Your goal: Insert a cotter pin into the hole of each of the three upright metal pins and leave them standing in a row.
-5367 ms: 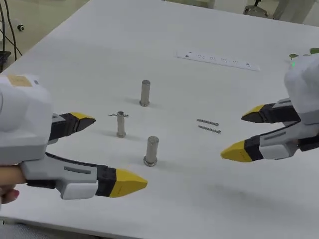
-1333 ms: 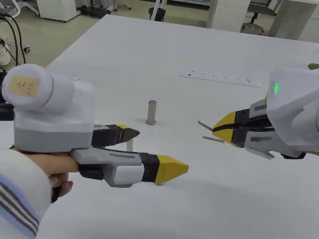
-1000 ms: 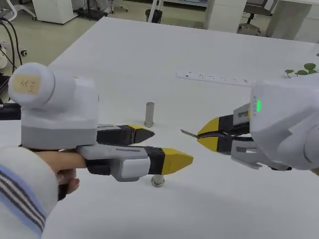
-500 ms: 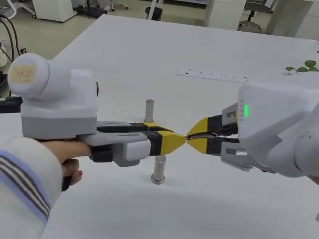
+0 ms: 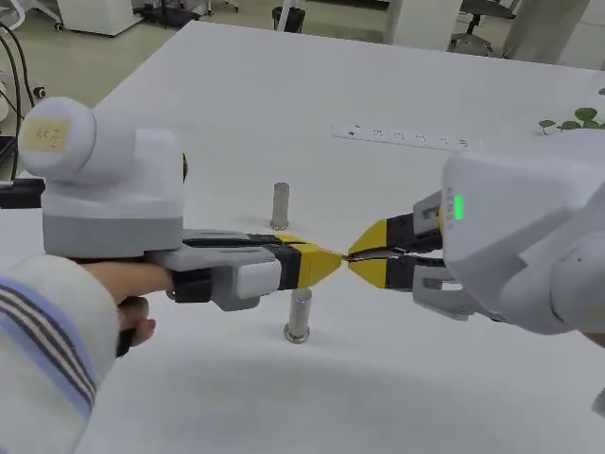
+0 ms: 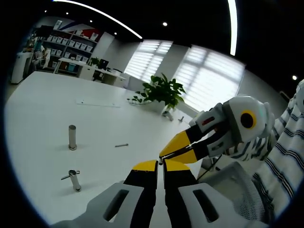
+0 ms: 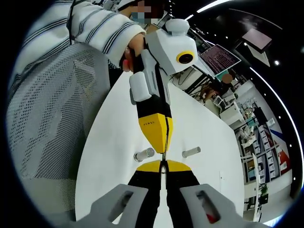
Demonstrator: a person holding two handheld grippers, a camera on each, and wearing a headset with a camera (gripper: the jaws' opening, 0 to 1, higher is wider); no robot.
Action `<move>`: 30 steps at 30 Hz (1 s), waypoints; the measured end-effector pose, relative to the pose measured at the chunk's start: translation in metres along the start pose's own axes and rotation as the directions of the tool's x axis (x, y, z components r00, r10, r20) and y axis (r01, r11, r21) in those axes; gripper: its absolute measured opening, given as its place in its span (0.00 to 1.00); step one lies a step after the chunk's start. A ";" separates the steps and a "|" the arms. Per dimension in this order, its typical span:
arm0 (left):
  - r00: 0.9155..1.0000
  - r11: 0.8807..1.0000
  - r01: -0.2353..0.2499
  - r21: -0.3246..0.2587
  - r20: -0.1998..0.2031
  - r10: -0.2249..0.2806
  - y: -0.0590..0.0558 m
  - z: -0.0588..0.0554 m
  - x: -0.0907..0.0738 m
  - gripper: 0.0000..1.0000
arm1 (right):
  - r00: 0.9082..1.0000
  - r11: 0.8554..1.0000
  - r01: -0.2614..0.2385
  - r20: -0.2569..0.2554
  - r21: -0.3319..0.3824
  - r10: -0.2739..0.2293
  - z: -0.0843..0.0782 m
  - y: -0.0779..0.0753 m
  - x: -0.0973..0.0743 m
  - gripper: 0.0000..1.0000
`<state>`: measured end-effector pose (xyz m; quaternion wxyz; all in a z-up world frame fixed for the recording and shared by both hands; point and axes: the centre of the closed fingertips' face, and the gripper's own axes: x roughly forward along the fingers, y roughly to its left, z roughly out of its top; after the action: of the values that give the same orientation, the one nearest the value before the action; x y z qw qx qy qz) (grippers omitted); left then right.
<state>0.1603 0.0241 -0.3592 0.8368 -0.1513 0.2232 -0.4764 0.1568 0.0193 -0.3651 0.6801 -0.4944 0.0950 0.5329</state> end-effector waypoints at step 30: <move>1.000 1.000 -0.001 0.001 0.026 0.001 -0.005 0.006 0.000 0.00 | 1.000 0.999 0.019 0.020 0.026 -0.020 0.005 -0.001 -0.005 0.00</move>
<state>0.1597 0.0215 -0.3516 0.8399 -0.1570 0.2122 -0.4741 0.1539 0.0205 -0.3588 0.6926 -0.4810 0.0902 0.5300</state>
